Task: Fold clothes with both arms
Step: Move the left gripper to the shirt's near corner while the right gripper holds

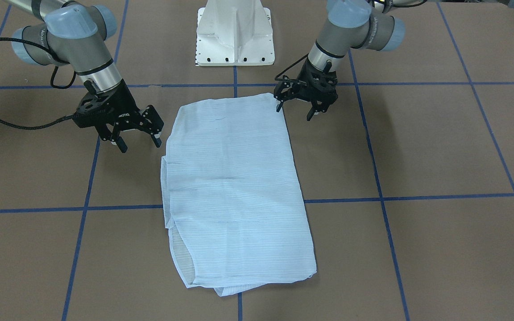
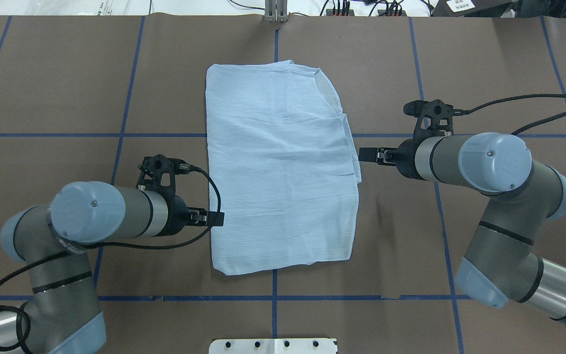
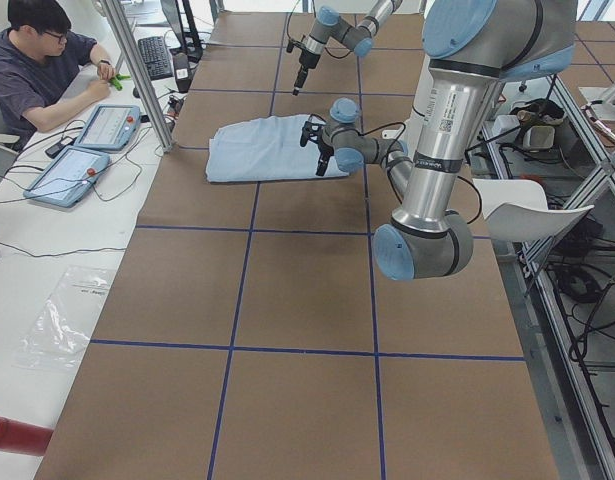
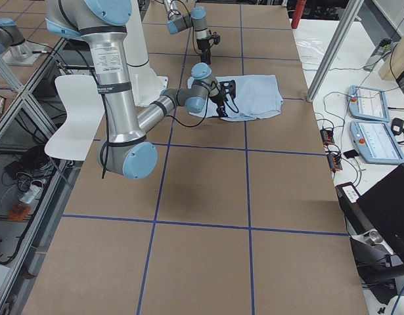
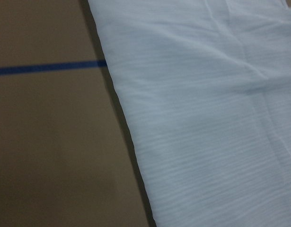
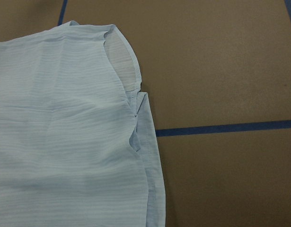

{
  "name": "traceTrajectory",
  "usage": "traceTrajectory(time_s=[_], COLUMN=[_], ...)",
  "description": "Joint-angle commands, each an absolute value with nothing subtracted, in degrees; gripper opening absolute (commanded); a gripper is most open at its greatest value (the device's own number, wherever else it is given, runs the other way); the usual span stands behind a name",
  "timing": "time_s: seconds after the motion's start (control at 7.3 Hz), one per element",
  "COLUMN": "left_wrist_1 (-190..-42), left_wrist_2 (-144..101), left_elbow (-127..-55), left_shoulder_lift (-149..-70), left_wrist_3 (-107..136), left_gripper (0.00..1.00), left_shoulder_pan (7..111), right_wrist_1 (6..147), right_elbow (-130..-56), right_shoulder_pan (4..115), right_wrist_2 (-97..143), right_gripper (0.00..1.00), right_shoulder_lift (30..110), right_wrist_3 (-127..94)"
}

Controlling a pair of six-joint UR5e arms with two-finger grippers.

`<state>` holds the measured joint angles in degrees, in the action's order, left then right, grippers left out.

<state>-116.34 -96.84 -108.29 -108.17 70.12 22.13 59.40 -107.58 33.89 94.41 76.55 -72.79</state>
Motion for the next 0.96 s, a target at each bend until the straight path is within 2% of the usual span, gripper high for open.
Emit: traceTrajectory(time_s=[0.0, 0.27, 0.41, 0.55, 0.69, 0.82], left_wrist_1=[-115.23, -115.22, -115.22, -115.22, -115.31, -115.31], left_wrist_2=[-94.23, -93.43, -92.47, -92.11, -92.11, -92.2], left_elbow=[-107.5, -107.49, -106.88, -106.18, -106.08, -106.17], left_shoulder_lift=[-108.28, -108.28, -108.54, -108.89, -109.42, -109.86], left_wrist_3=[72.77, 74.08, 74.44, 74.44, 74.44, 74.53], left_gripper=[1.0, 1.0, 0.89, 0.68, 0.63, 0.63], left_shoulder_pan=[16.46, 14.6, 13.37, 13.01, 13.01, 13.09], right_wrist_1=[59.33, 59.33, 59.33, 59.33, 59.33, 59.33], right_elbow=[-107.58, -107.58, -107.58, -107.58, -107.58, -107.67], right_shoulder_pan=[33.84, 33.66, 33.66, 33.58, 33.57, 33.57], right_wrist_2=[94.48, 94.39, 94.39, 94.39, 94.39, 94.39], right_gripper=[1.0, 1.0, 1.0, 1.0, 1.0, 1.0], right_shoulder_lift=[76.2, 76.11, 76.11, 76.11, 76.11, 76.11], right_wrist_3=[-72.86, -72.86, -72.86, -72.86, -72.86, -72.86])
